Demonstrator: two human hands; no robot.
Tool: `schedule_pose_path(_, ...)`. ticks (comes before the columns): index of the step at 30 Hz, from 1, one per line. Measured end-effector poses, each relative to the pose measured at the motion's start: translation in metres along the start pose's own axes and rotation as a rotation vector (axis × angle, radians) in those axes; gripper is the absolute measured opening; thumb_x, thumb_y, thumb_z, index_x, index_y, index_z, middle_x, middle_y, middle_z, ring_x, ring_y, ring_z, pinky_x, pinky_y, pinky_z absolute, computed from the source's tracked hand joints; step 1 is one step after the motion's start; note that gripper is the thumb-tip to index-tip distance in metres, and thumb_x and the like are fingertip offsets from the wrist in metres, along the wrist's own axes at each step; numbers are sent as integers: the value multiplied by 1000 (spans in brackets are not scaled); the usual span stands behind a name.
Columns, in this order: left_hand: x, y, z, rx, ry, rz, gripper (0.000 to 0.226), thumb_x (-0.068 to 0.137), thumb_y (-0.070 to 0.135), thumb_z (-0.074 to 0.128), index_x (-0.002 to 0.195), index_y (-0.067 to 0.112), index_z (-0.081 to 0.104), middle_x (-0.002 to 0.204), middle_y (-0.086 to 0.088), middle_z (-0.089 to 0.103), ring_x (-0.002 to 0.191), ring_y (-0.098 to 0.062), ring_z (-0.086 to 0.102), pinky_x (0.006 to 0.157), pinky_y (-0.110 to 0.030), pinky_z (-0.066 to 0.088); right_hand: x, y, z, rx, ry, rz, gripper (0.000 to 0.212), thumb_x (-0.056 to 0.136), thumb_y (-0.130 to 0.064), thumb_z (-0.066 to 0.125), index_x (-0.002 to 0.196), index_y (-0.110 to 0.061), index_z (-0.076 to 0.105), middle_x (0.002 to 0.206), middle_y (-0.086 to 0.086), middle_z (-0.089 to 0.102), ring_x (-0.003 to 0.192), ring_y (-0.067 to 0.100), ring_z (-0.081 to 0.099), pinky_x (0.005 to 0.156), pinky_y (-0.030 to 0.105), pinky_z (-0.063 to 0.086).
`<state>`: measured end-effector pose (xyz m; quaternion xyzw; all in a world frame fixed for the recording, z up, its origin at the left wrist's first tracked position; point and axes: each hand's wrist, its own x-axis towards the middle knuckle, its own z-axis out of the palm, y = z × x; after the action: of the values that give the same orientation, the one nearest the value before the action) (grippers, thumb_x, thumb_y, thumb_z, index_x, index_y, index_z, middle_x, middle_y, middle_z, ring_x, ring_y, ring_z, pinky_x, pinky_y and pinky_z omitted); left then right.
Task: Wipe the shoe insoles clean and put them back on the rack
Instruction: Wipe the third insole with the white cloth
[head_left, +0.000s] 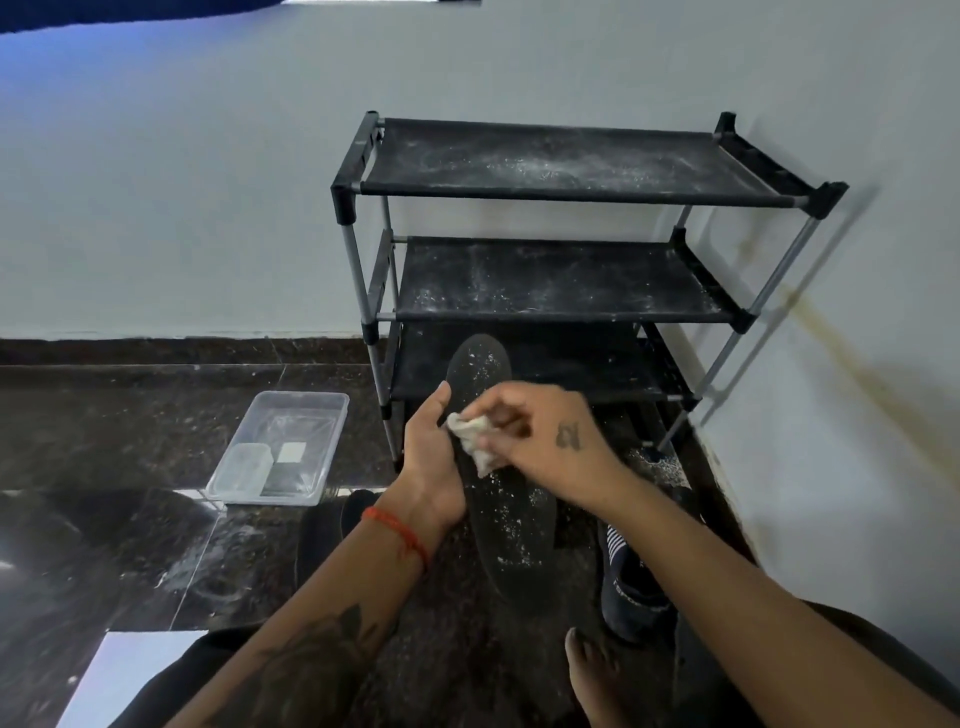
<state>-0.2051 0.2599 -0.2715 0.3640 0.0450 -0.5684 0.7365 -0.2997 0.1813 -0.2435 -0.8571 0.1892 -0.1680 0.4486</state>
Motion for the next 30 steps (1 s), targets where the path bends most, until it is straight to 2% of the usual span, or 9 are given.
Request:
schedule_pose_path(3, 6, 3, -3, 40, 71, 17, 58, 95, 51, 35, 89, 1, 64, 74, -14, 69, 62, -25, 69, 65, -34, 55, 2, 3, 18, -88, 26, -159, 20, 76, -6, 71, 91, -18, 74, 85, -10, 65, 76, 2, 62, 71, 12, 48)
schedule_pose_path(8, 7, 0, 1, 20, -61, -82, 68, 94, 59, 28, 107, 2, 64, 98, -21, 69, 76, -31, 70, 71, -40, 57, 21, 31, -4, -255, 47, -156, 25, 80, 3, 62, 89, -18, 72, 86, -6, 62, 68, 1, 57, 58, 14, 44)
schedule_pose_path(11, 11, -2, 2, 47, -79, -123, 70, 93, 60, 28, 118, 5, 61, 110, -19, 66, 89, -34, 66, 82, -41, 51, 35, 43, -21, -310, 237, -72, 28, 81, 4, 58, 91, -18, 72, 87, -4, 62, 68, -3, 52, 63, 7, 40)
schedule_pose_path(14, 13, -1, 5, 49, -67, -129, 70, 93, 61, 29, 112, 4, 66, 110, -18, 66, 93, -35, 65, 86, -45, 47, 41, 38, -28, -258, 368, -21, 27, 81, 0, 60, 93, -21, 71, 90, -5, 66, 74, -1, 56, 65, 3, 39)
schedule_pose_path(19, 16, 1, 3, 39, -42, -35, 69, 94, 62, 25, 98, 5, 65, 85, -16, 71, 72, -26, 71, 71, -38, 54, 22, 12, 3, -174, 49, -198, 25, 80, -10, 67, 99, -24, 70, 90, -12, 63, 77, -2, 57, 68, 8, 44)
schedule_pose_path(22, 17, 1, 2, 72, -20, -38, 73, 93, 65, 22, 95, 6, 65, 82, -15, 71, 70, -25, 71, 68, -37, 55, 26, 21, 5, -251, 31, -247, 25, 79, -10, 66, 100, -25, 69, 88, -10, 61, 77, 0, 55, 68, 11, 42)
schedule_pose_path(24, 16, 1, 3, 96, -39, -84, 78, 91, 69, 19, 101, 7, 66, 92, -16, 70, 75, -27, 69, 71, -37, 55, 32, 29, -5, -321, 66, -206, 27, 79, -6, 64, 98, -25, 69, 87, -9, 58, 75, 1, 53, 65, 11, 39)
schedule_pose_path(27, 15, 3, 2, 95, -48, -116, 86, 88, 73, 19, 104, 6, 69, 104, -16, 68, 85, -31, 67, 71, -37, 56, 41, 43, -26, -435, 218, -95, 27, 80, -5, 62, 98, -23, 69, 89, -3, 61, 78, 12, 56, 67, 20, 41)
schedule_pose_path(30, 16, 5, 1, 83, -30, -112, 89, 88, 73, 19, 100, 3, 72, 109, -14, 67, 96, -33, 63, 71, -37, 56, 44, 44, -36, -347, 375, -18, 25, 81, -7, 61, 98, -25, 69, 91, -3, 64, 82, 10, 58, 70, 10, 39)
